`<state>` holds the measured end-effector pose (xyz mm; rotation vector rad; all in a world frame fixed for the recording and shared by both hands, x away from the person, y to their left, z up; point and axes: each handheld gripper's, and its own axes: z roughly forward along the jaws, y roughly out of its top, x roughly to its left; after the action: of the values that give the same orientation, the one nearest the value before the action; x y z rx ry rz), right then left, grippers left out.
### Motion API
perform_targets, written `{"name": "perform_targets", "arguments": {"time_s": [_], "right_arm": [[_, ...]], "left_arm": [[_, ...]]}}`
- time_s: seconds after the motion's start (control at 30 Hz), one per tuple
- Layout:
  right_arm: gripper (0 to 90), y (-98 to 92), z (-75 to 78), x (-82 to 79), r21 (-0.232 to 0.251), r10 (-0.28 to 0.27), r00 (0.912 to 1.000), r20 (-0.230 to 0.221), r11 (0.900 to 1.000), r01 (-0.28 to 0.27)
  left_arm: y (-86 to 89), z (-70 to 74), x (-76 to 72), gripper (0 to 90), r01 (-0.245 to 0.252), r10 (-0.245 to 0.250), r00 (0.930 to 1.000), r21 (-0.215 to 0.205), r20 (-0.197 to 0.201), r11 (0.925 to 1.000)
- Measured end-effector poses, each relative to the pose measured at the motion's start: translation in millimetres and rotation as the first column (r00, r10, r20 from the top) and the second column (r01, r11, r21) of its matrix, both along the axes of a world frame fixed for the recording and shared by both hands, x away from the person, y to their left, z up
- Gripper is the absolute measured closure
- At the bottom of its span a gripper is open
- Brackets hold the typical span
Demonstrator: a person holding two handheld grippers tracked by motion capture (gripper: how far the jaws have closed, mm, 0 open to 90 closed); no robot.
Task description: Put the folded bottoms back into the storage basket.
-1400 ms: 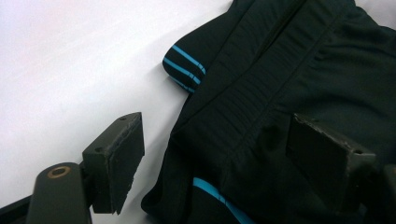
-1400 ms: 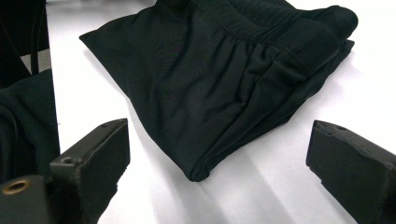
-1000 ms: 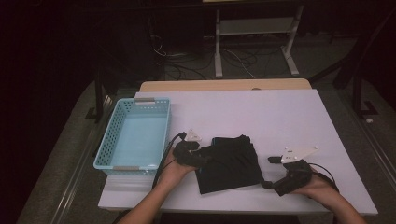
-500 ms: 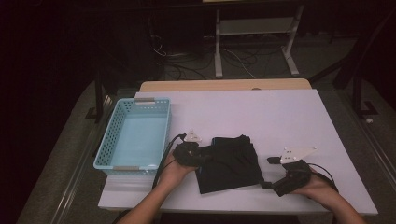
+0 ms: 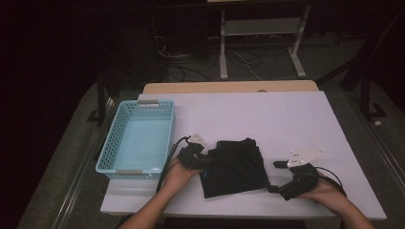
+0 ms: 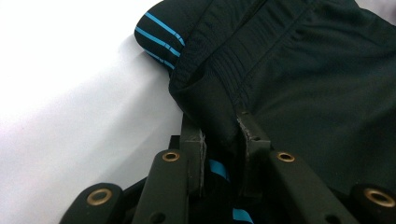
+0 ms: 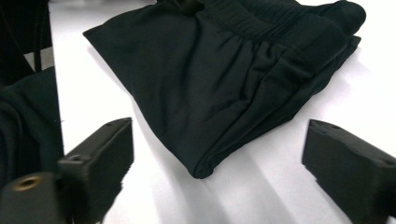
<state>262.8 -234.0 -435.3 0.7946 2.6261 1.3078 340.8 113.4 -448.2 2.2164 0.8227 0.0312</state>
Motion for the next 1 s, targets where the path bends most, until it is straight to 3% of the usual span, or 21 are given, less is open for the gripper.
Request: {"name": "perform_targets", "arguments": {"time_s": [0.1,0.23,0.53,0.7,1.0], "right_arm": [[15.8,-0.9,0.6,-2.5,-0.009,0.007,1.0,-0.002,1.0,-0.007],[21.7,0.7,-1.5,-3.0,-0.059,0.035,0.9991,-0.024,0.998,-0.036],[44.9,7.8,-10.6,-1.0,-0.122,0.086,0.9937,-0.071,0.988,-0.095],[55.3,11.5,-13.3,0.6,-0.13,0.105,0.9916,-0.076,0.985,-0.114],[63.3,16.3,-14.2,1.7,-0.138,0.118,0.9913,-0.058,0.983,-0.125]], "left_arm": [[-0.1,0.0,-0.1,76.1,0.001,-0.001,1.0,0.001,0.003,1.0],[-0.2,-0.1,-0.3,76.0,0.002,-0.002,1.0,0.0,0.005,1.0],[-0.1,-0.1,-0.3,75.9,0.002,-0.002,1.0,0.001,0.004,1.0],[-0.3,-0.1,-0.4,75.8,0.002,-0.002,1.0,0.001,0.004,1.0],[-0.3,0.0,-0.3,75.9,0.001,-0.001,1.0,0.002,0.003,1.0]]}}
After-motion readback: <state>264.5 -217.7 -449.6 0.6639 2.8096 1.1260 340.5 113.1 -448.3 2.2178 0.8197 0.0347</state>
